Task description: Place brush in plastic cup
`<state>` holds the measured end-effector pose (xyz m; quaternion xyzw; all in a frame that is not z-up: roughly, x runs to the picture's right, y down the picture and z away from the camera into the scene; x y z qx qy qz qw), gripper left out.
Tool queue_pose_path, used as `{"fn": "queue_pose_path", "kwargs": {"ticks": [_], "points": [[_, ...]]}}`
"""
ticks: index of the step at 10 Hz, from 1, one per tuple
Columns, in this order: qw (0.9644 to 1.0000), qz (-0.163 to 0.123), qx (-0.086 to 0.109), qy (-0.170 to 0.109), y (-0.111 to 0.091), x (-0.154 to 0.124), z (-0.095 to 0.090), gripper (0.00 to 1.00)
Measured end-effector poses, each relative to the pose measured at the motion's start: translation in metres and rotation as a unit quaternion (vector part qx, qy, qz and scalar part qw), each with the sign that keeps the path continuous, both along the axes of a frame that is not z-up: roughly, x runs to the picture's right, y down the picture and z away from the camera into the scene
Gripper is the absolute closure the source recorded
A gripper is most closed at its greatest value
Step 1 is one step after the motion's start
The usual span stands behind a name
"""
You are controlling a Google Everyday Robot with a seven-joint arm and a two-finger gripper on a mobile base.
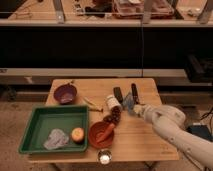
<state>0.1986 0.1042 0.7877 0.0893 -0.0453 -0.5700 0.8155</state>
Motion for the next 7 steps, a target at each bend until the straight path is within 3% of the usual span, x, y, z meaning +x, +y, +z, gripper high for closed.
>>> {"fn": "queue_pose_path", "kwargs": {"ticks": [5, 7], "points": [[0.9999, -0.001, -0.014, -0.004, 0.011, -0.004, 0.005, 0.92], [0.9998, -0.001, -0.022, 0.001, 0.012, -0.005, 0.007, 0.71]]}}
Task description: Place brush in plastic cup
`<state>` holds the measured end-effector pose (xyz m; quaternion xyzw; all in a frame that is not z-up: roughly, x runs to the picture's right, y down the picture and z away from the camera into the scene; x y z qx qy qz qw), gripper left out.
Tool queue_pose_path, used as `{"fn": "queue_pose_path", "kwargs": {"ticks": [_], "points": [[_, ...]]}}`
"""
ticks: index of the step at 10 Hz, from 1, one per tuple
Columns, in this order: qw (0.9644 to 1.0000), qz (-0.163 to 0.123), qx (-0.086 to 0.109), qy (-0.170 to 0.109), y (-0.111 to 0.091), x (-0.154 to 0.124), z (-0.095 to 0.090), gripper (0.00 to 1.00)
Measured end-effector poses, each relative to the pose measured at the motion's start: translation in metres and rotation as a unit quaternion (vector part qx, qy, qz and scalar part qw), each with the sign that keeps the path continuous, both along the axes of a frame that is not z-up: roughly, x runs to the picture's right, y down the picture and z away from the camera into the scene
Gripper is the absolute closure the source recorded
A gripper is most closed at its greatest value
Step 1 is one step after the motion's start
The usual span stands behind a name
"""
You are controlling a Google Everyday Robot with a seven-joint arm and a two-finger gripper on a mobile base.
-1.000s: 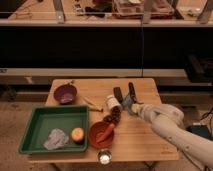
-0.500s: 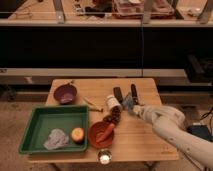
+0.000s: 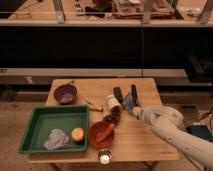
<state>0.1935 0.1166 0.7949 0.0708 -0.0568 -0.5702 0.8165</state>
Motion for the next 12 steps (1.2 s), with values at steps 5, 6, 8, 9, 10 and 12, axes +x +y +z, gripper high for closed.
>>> {"fn": "queue_pose_path", "kwargs": {"ticks": [5, 6, 8, 9, 10, 12], "points": [[1.0000, -0.001, -0.009, 0.000, 0.0019, -0.0016, 0.0022, 0.43], [1.0000, 0.000, -0.009, 0.000, 0.0023, -0.0012, 0.0022, 0.43], [1.0000, -0.002, -0.009, -0.001, 0.0018, -0.0030, 0.0026, 0.43], [1.0000, -0.002, -0.009, -0.001, 0.0017, -0.0031, 0.0027, 0.43], [1.0000, -0.002, -0.009, -0.001, 0.0014, -0.0029, 0.0026, 0.43], [1.0000, -0.002, -0.009, -0.001, 0.0016, -0.0028, 0.0028, 0.43]]}}
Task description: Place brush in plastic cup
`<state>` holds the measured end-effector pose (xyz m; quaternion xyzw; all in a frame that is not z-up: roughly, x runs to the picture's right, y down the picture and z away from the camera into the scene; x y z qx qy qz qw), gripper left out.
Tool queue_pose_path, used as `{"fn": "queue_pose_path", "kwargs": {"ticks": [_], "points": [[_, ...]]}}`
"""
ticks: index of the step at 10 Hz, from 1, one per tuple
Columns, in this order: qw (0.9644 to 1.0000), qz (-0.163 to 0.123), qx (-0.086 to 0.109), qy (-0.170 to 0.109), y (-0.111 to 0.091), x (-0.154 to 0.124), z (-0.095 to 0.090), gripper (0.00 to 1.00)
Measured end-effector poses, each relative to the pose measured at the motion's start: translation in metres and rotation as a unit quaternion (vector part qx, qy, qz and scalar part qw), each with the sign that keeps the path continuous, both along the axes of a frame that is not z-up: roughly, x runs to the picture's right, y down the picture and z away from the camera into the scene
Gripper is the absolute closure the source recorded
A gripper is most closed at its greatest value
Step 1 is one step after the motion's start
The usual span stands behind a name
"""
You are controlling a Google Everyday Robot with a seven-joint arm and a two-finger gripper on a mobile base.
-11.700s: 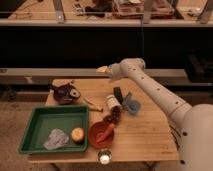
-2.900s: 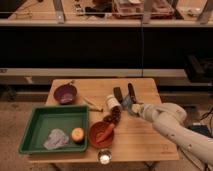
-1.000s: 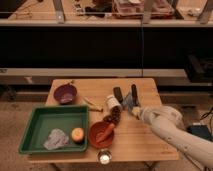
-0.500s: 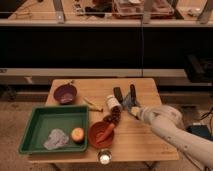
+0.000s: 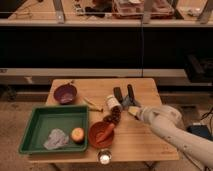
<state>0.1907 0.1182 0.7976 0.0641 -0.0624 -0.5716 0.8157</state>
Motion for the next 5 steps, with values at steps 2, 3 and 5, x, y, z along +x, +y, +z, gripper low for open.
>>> {"fn": "queue_pose_path", "kwargs": {"ticks": [2, 3, 5], "points": [[1.0000, 0.000, 0.000, 0.000, -0.001, 0.000, -0.002, 0.43], [1.0000, 0.000, 0.000, 0.000, -0.005, 0.001, -0.006, 0.43], [1.0000, 0.000, 0.000, 0.000, -0.025, 0.000, -0.030, 0.43]]}}
